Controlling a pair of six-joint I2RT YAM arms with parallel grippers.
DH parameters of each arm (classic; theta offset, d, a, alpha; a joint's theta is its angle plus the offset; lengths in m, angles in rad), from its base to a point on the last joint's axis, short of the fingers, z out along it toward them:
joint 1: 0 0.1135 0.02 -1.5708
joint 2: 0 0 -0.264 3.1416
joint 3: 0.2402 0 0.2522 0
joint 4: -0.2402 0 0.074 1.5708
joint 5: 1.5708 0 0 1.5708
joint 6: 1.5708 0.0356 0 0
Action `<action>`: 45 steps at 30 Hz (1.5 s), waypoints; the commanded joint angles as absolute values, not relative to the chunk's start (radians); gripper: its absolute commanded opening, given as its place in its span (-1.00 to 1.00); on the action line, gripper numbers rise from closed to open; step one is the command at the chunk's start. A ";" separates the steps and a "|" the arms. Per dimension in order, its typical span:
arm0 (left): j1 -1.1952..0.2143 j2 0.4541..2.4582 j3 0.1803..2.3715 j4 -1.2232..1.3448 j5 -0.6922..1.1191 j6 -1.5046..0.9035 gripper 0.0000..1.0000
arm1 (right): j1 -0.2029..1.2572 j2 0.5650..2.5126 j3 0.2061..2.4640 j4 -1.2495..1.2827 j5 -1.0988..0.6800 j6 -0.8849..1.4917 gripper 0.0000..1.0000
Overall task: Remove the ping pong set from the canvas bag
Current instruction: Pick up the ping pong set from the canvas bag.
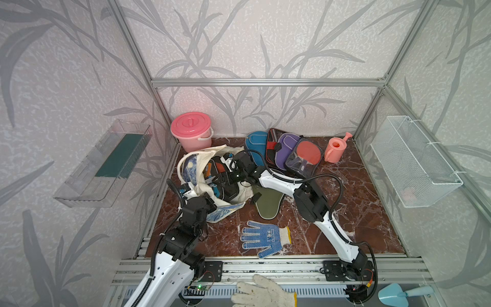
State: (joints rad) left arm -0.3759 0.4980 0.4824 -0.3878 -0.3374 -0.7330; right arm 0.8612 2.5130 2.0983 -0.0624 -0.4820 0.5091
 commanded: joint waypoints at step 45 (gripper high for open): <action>-0.339 0.668 0.601 -0.331 -0.399 -0.648 -1.00 | 0.766 2.169 1.707 0.137 -0.487 0.631 -1.00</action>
State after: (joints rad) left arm -0.3561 0.6586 0.5705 -0.3542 -0.3557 -0.6678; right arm 0.7975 2.2677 1.7199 0.0986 -0.5148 0.6624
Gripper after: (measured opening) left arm 0.047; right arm 0.202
